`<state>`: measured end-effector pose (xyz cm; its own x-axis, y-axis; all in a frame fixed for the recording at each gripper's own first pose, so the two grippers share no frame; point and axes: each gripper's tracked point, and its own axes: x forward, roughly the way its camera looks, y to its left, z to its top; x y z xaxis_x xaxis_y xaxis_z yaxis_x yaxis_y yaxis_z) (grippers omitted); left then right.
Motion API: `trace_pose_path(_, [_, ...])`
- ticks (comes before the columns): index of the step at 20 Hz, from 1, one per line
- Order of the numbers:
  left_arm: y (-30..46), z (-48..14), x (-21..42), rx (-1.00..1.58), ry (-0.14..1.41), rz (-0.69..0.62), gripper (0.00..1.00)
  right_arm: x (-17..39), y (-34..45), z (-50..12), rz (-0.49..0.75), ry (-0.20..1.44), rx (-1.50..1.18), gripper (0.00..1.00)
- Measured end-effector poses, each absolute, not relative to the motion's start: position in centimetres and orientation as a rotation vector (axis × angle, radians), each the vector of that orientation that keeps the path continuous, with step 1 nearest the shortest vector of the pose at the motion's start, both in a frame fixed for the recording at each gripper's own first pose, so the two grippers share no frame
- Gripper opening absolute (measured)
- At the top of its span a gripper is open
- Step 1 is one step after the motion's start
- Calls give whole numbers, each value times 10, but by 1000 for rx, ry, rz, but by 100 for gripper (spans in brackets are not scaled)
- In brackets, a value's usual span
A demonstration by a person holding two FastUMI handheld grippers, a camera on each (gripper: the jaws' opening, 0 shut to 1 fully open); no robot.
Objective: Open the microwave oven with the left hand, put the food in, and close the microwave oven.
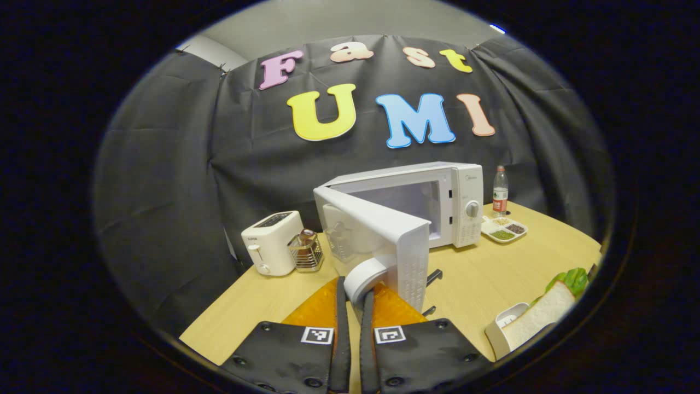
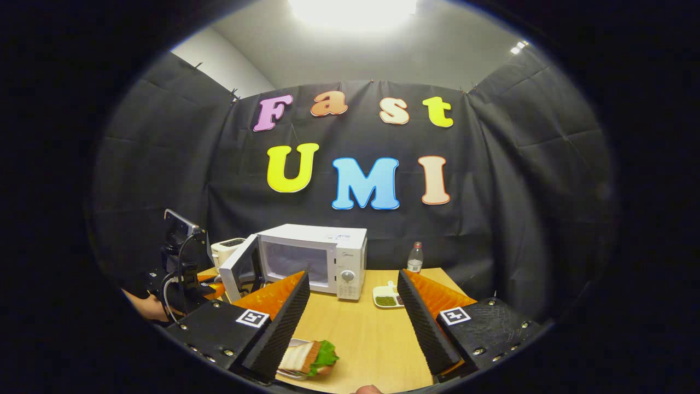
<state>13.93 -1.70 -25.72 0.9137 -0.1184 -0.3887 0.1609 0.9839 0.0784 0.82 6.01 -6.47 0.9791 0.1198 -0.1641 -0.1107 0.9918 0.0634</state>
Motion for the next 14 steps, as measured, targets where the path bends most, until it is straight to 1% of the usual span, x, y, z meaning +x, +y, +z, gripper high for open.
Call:
trace_pose_path(1, [-10, -258, 137, 102, 397, -152, 10, 11, 69, -67, 112, 172, 52, 97])
trace_pose_path(2, [-3, -259, 138, 98, 400, -163, 14, 13, 78, -68, 109, 173, 50, 97])
trace_pose_path(3, [5, -261, 137, 96, 403, -173, 13, 15, 88, -68, 108, 172, 48, 98])
trace_pose_path(4, [12, -261, 137, 90, 403, -183, 18, 17, 97, -69, 107, 173, 45, 98])
trace_pose_path(5, [19, -262, 136, 86, 405, -192, 18, 19, 105, -71, 106, 178, 41, 97])
trace_pose_path(6, [27, -262, 136, 78, 409, -199, 15, 21, 112, -73, 106, 181, 40, 98])
trace_pose_path(7, [32, -264, 136, 66, 414, -203, 16, 24, 119, -75, 106, 183, 41, 98])
trace_pose_path(8, [36, -265, 134, 49, 423, -205, 20, 26, 125, -76, 107, 185, 40, 98])
trace_pose_path(10, [47, -267, 130, 21, 437, -184, 23, 31, 131, -80, 112, 203, 36, 98])
trace_pose_path(11, [51, -262, 124, 10, 430, -176, 20, 33, 134, -83, 120, 214, 37, 98])
trace_pose_path(13, [59, -254, 115, -7, 418, -142, 39, 38, 135, -87, 146, 242, 44, 98])
trace_pose_path(14, [63, -243, 109, -31, 403, -125, 54, 40, 133, -93, 160, 264, 49, 98])
